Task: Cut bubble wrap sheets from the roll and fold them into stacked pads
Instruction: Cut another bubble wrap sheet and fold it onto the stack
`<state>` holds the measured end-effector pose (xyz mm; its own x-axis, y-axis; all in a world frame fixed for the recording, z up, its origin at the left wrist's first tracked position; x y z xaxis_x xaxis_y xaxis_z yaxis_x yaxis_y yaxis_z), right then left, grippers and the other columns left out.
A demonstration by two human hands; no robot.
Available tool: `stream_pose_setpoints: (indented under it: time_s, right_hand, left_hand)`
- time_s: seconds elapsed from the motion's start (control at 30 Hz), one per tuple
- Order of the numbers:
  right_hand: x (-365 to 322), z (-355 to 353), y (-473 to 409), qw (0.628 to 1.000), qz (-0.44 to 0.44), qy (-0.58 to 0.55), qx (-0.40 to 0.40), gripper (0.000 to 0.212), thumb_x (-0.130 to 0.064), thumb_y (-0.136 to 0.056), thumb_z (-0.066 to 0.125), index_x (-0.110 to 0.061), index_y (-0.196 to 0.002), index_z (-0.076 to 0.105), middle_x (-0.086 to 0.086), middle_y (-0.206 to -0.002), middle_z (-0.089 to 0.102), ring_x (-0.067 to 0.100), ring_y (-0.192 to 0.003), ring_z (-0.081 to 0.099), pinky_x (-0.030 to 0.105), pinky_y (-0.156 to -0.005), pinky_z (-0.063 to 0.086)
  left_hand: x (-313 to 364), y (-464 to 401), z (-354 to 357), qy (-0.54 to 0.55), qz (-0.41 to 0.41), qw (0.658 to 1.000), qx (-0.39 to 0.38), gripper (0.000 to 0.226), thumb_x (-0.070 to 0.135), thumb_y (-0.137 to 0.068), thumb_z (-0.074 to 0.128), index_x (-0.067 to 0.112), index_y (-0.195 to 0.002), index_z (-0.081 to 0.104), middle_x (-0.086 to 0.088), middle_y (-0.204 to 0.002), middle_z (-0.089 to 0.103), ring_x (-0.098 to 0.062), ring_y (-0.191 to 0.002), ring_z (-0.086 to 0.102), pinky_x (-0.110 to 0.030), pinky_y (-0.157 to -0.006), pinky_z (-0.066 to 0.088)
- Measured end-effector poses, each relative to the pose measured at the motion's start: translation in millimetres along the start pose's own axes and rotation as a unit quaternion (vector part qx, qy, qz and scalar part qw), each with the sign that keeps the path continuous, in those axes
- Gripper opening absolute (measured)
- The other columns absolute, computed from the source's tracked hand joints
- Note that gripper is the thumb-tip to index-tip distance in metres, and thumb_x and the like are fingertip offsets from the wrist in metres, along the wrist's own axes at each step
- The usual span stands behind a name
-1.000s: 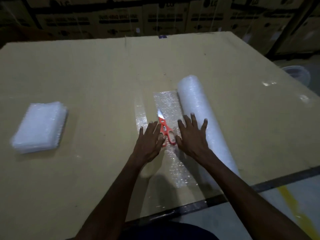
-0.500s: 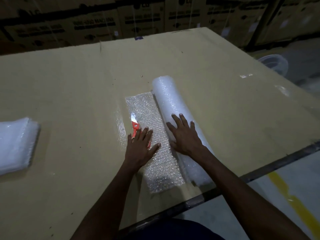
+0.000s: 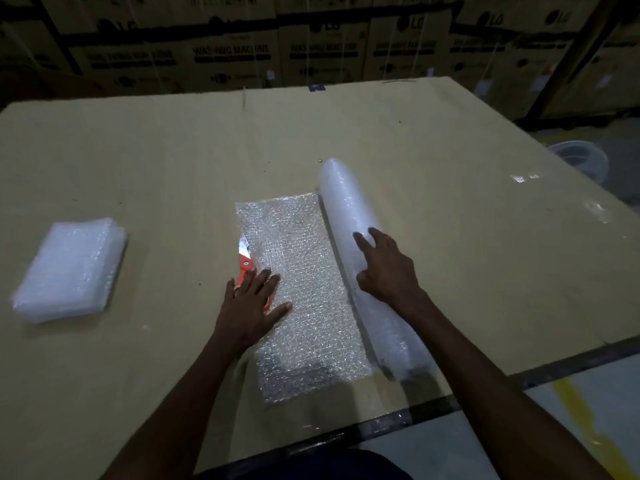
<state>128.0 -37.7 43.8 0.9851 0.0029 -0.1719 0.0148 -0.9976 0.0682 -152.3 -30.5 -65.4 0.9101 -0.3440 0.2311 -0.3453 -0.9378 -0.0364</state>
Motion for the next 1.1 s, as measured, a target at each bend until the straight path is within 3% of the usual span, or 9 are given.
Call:
stream_pose_setpoints:
  time_s: [0.1, 0.2, 0.33, 0.43, 0.57, 0.7, 0.87, 0.97, 1.1]
  right_hand:
    - [-8, 14, 0, 0.999, -0.001, 0.040, 0.022, 0.060, -0.012, -0.090, 0.056, -0.019, -0.149, 0.045, 0.012, -0.169, 0.014, 0.031, -0.154, 0.017, 0.051, -0.105, 0.044]
    - [-10, 13, -1, 0.996, 0.043, 0.045, 0.058, 0.048, -0.031, -0.093, 0.047, -0.011, -0.137, 0.053, 0.019, -0.162, 0.027, 0.033, -0.149, 0.028, 0.054, -0.103, 0.041]
    - [2, 20, -2, 0.994, 0.076, 0.069, 0.029, 0.083, -0.061, -0.089, 0.061, -0.009, -0.147, 0.033, 0.021, -0.161, 0.022, 0.036, -0.150, 0.022, 0.058, -0.103, 0.041]
    - [22, 23, -1, 0.993, 0.099, 0.059, 0.007, 0.093, -0.052, -0.090, 0.066, -0.009, -0.157, 0.017, 0.019, -0.167, 0.010, 0.035, -0.154, 0.013, 0.061, -0.105, 0.041]
    - [23, 26, 0, 0.995, 0.074, 0.059, 0.006, 0.090, -0.035, -0.097, 0.058, -0.016, -0.163, -0.001, 0.015, -0.170, -0.007, 0.037, -0.156, 0.005, 0.067, -0.109, 0.036]
    - [16, 42, 6, 0.993, 0.046, 0.106, 0.005, 0.096, -0.042, -0.094, 0.057, -0.017, -0.163, -0.005, 0.017, -0.169, -0.014, 0.039, -0.156, 0.002, 0.070, -0.109, 0.030]
    - [14, 44, 5, 0.992, 0.039, 0.120, 0.009, 0.097, -0.044, -0.094, 0.059, -0.015, -0.163, -0.002, 0.019, -0.169, -0.012, 0.042, -0.156, 0.003, 0.074, -0.108, 0.028]
    - [7, 39, 1, 0.992, 0.033, 0.124, 0.014, 0.099, -0.051, -0.093, 0.062, -0.013, -0.163, 0.003, 0.021, -0.169, -0.007, 0.043, -0.156, 0.001, 0.077, -0.110, 0.017]
    - [-28, 30, -2, 0.990, -0.019, 0.077, 0.114, 0.087, -0.049, -0.091, 0.066, -0.003, -0.157, 0.033, 0.026, -0.165, 0.022, 0.045, -0.153, 0.017, 0.074, -0.112, 0.019]
  left_hand:
    - [-11, 6, -1, 0.005, -0.001, 1.000, 0.003, 0.085, 0.084, -0.088, 0.016, 0.033, -0.156, 0.029, 0.008, -0.165, 0.021, -0.019, -0.153, 0.012, -0.057, -0.120, 0.010]
    - [-19, 11, -3, 0.000, 0.002, 1.000, 0.007, 0.085, 0.083, -0.089, 0.016, 0.032, -0.155, 0.031, 0.008, -0.164, 0.022, -0.019, -0.153, 0.014, -0.057, -0.120, 0.011]
    - [-30, 14, -5, -0.001, 0.004, 1.000, 0.004, 0.082, 0.081, -0.090, 0.019, 0.033, -0.156, 0.029, 0.009, -0.165, 0.020, -0.019, -0.154, 0.011, -0.057, -0.120, 0.010]
    - [-37, 15, -6, -0.005, 0.003, 1.000, -0.003, 0.081, 0.081, -0.090, 0.019, 0.035, -0.156, 0.026, 0.011, -0.165, 0.017, -0.017, -0.154, 0.008, -0.056, -0.120, 0.008]
    - [-40, 15, -6, -0.001, 0.010, 1.000, 0.011, 0.081, 0.081, -0.090, 0.020, 0.034, -0.155, 0.030, 0.009, -0.164, 0.023, -0.018, -0.153, 0.012, -0.057, -0.119, 0.010]
    - [-43, 15, -5, 0.006, 0.016, 1.000, 0.016, 0.083, 0.082, -0.089, 0.017, 0.034, -0.155, 0.031, 0.008, -0.164, 0.025, -0.019, -0.153, 0.013, -0.058, -0.119, 0.010]
    - [-42, 14, -6, 0.011, 0.012, 1.000, -0.002, 0.087, 0.083, -0.087, 0.013, 0.033, -0.157, 0.026, 0.008, -0.165, 0.020, -0.020, -0.154, 0.008, -0.058, -0.120, 0.005]
    - [-43, 13, -9, 0.027, 0.005, 1.000, -0.015, 0.096, 0.087, -0.084, 0.006, 0.029, -0.159, 0.017, 0.006, -0.167, 0.014, -0.019, -0.154, 0.004, -0.059, -0.119, 0.004]
    - [-46, 19, -19, 0.105, -0.025, 0.994, 0.016, 0.093, 0.082, -0.088, 0.015, 0.023, -0.160, 0.014, 0.003, -0.167, 0.011, -0.019, -0.154, 0.003, -0.057, -0.120, 0.004]
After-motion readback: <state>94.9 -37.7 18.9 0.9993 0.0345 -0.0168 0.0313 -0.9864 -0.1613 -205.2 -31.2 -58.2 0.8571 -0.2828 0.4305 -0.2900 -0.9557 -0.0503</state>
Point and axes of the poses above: each hand's wrist, its own y-axis away from the middle knuckle, its own z-axis out of the palm, x = y × z, the point moved 3 cm from there along -y, towards the middle knuckle
